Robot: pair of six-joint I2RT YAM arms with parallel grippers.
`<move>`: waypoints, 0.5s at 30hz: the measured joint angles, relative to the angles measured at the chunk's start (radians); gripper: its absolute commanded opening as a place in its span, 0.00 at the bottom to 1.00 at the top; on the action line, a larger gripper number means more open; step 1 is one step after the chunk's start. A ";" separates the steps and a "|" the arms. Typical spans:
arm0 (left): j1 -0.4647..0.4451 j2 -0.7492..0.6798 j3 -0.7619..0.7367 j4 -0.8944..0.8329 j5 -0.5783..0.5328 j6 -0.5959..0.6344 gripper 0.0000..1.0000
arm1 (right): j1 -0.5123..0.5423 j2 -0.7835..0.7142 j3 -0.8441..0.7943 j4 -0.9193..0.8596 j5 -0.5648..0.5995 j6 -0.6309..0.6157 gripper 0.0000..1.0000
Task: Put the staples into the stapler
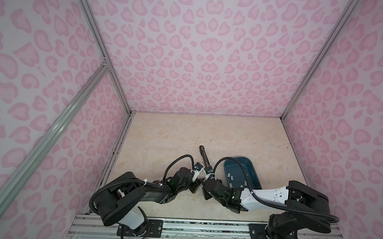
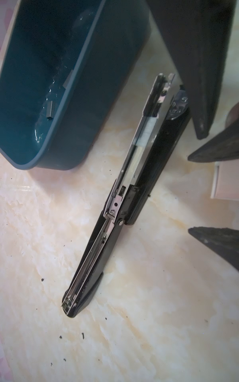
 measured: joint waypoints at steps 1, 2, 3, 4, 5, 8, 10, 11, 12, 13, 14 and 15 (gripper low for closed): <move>0.000 0.002 0.000 0.002 -0.002 0.000 0.51 | 0.000 0.003 0.000 0.004 0.000 0.000 0.17; 0.000 0.003 0.000 0.004 -0.004 0.000 0.50 | -0.001 0.006 0.000 0.008 0.000 0.003 0.18; 0.000 0.005 0.000 0.004 -0.005 0.000 0.50 | 0.000 0.008 -0.001 0.011 0.000 0.005 0.18; 0.000 0.005 0.000 0.005 -0.005 0.000 0.50 | 0.000 0.010 -0.004 0.017 0.000 0.005 0.17; 0.000 0.005 0.000 0.005 -0.004 0.001 0.49 | 0.000 0.010 -0.008 0.024 0.000 0.005 0.17; 0.000 0.006 -0.001 0.007 0.000 0.006 0.49 | 0.000 0.010 -0.023 0.051 -0.006 0.008 0.17; 0.000 0.006 -0.003 0.008 0.001 0.009 0.49 | 0.000 0.010 -0.034 0.068 -0.007 0.008 0.17; 0.000 0.006 -0.004 0.010 0.003 0.010 0.49 | 0.000 0.010 -0.041 0.079 -0.007 0.010 0.17; 0.000 0.006 -0.005 0.011 0.004 0.012 0.49 | 0.000 0.010 -0.045 0.086 -0.007 0.012 0.17; 0.000 0.006 -0.005 0.011 0.004 0.012 0.49 | 0.000 0.011 -0.049 0.095 -0.008 0.012 0.17; 0.000 0.007 -0.005 0.012 0.004 0.012 0.48 | 0.000 0.012 -0.055 0.107 -0.008 0.016 0.17; 0.000 0.009 -0.005 0.014 0.005 0.012 0.48 | 0.000 0.013 -0.059 0.115 -0.008 0.021 0.17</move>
